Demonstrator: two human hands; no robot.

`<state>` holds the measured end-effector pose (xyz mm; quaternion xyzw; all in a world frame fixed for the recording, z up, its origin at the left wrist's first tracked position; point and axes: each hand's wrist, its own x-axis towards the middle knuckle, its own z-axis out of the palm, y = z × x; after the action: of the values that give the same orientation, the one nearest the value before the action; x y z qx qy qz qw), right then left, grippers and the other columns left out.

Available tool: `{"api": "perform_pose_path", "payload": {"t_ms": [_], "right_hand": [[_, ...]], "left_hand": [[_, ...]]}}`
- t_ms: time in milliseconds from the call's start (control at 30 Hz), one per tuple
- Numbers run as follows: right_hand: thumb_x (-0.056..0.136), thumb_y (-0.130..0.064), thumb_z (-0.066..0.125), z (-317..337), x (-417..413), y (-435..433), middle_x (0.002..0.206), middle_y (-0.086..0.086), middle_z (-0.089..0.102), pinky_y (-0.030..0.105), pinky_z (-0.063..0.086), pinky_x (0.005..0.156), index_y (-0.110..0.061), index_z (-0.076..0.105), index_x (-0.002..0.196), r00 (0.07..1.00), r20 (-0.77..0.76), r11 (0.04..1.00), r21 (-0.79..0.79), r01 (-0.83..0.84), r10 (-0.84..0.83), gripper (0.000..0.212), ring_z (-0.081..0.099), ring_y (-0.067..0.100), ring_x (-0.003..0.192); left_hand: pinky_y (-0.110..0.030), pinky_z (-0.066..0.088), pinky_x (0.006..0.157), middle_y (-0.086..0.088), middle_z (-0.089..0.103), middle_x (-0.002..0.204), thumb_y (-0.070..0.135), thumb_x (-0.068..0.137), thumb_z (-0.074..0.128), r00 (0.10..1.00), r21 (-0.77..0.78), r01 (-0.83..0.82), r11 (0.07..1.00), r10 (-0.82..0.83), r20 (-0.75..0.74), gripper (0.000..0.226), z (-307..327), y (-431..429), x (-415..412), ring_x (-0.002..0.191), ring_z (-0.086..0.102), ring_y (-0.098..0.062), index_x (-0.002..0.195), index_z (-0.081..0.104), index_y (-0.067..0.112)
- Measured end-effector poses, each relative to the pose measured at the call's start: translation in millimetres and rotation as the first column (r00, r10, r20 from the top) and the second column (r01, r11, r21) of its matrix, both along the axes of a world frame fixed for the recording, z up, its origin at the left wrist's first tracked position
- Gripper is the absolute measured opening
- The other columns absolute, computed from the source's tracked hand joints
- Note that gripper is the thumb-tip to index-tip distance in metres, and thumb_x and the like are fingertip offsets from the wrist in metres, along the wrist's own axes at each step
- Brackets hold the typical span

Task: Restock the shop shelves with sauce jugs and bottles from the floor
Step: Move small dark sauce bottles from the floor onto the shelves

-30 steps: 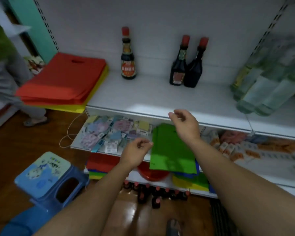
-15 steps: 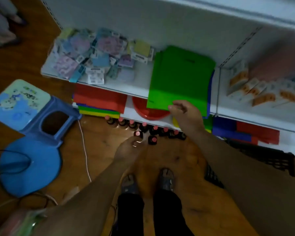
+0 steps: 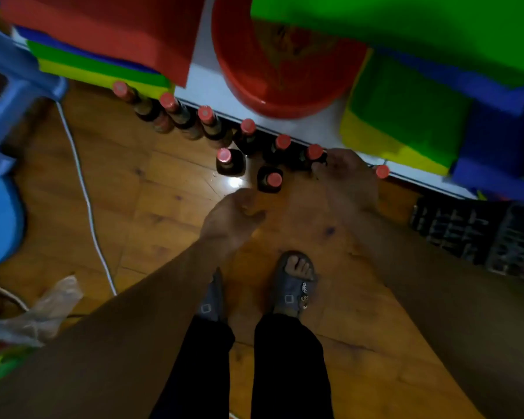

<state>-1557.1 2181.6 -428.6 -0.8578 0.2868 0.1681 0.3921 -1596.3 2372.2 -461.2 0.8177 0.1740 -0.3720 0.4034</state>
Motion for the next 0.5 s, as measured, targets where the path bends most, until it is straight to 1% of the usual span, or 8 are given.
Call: {"api": "perform_pose_path", "payload": {"t_ms": [100,200,267,300,367,400,433,500], "right_hand": [[0.088,-0.033,0.063,-46.6,-4.2,-0.5,0.126,-0.005,0.061,0.016,0.034,0.081,-0.025,0.056,0.126,1.0,0.007,1.0,-0.013,0.021,-0.02,0.039,0.055,0.007,0.106],[0.089,-0.03,0.065,-85.5,-4.3,-2.2,0.137,-0.002,0.054,0.016,0.035,0.09,-0.021,0.048,0.137,0.997,0.059,0.998,0.006,0.058,-0.058,0.052,0.052,0.013,0.123],[0.089,-0.032,0.065,-106.0,-3.3,-3.5,0.143,-0.002,0.05,0.021,0.035,0.102,-0.022,0.043,0.141,0.996,0.057,0.998,0.021,0.066,-0.067,0.058,0.047,0.013,0.13],[0.089,-0.033,0.065,-114.5,-2.3,-4.1,0.144,-0.002,0.049,0.024,0.035,0.106,-0.022,0.042,0.142,0.997,0.059,0.998,0.028,0.053,-0.054,0.059,0.045,0.014,0.132],[0.088,-0.033,0.064,-128.7,1.1,-5.4,0.143,-0.002,0.049,0.032,0.035,0.11,-0.021,0.043,0.142,0.996,0.081,0.999,0.035,0.025,-0.028,0.059,0.044,0.016,0.132],[0.088,-0.033,0.065,-133.3,3.8,-5.5,0.144,-0.002,0.049,0.034,0.035,0.111,-0.02,0.042,0.143,0.995,0.093,0.999,0.045,0.024,-0.028,0.06,0.044,0.017,0.133],[0.089,-0.033,0.065,-137.8,7.2,-5.9,0.146,-0.001,0.047,0.033,0.034,0.113,-0.02,0.04,0.143,0.994,0.099,0.997,0.068,0.031,-0.038,0.061,0.042,0.017,0.135],[0.089,-0.03,0.066,-143.6,14.7,-6.6,0.147,-0.002,0.044,0.024,0.03,0.112,-0.019,0.039,0.144,0.995,0.075,0.993,0.105,0.052,-0.06,0.063,0.039,0.015,0.137]], "left_hand": [[-0.031,0.048,0.094,0.012,0.059,0.118,0.035,0.08,0.071,0.999,0.006,-0.03,1.0,0.03,0.015,0.051,-45.6,-8.0,5.7,0.11,0.057,-0.011,0.127,0.051,0.034],[-0.034,0.046,0.098,0.012,0.053,0.126,0.027,0.082,0.07,0.992,-0.033,-0.055,0.998,0.058,0.11,0.058,-80.6,-19.3,11.1,0.117,0.052,-0.011,0.135,0.046,0.031],[-0.031,0.044,0.098,0.016,0.049,0.125,0.025,0.084,0.068,0.985,-0.061,-0.073,0.995,0.081,0.155,0.059,-94.5,-26.7,14.4,0.118,0.051,-0.009,0.137,0.044,0.032],[-0.031,0.044,0.099,0.017,0.048,0.124,0.024,0.085,0.067,0.981,-0.07,-0.074,0.995,0.085,0.173,0.058,-99.0,-29.3,17.8,0.116,0.052,-0.01,0.137,0.043,0.033],[-0.037,0.045,0.101,0.016,0.051,0.125,0.023,0.086,0.066,0.976,-0.093,-0.053,0.994,0.071,0.204,0.051,-107.1,-35.3,24.5,0.114,0.053,-0.012,0.132,0.047,0.036],[-0.036,0.044,0.102,0.018,0.053,0.121,0.021,0.087,0.065,0.974,-0.113,-0.044,0.993,0.068,0.218,0.046,-110.3,-37.0,27.3,0.113,0.053,-0.011,0.127,0.05,0.037],[-0.033,0.043,0.102,0.018,0.055,0.117,0.019,0.087,0.065,0.974,-0.127,-0.025,0.992,0.053,0.219,0.042,-113.2,-38.8,29.8,0.111,0.053,-0.009,0.123,0.052,0.038],[-0.023,0.039,0.099,0.015,0.057,0.115,0.018,0.087,0.065,0.978,-0.125,0.013,0.992,0.014,0.207,0.042,-120.8,-41.0,32.2,0.112,0.053,-0.009,0.125,0.054,0.032]]}}
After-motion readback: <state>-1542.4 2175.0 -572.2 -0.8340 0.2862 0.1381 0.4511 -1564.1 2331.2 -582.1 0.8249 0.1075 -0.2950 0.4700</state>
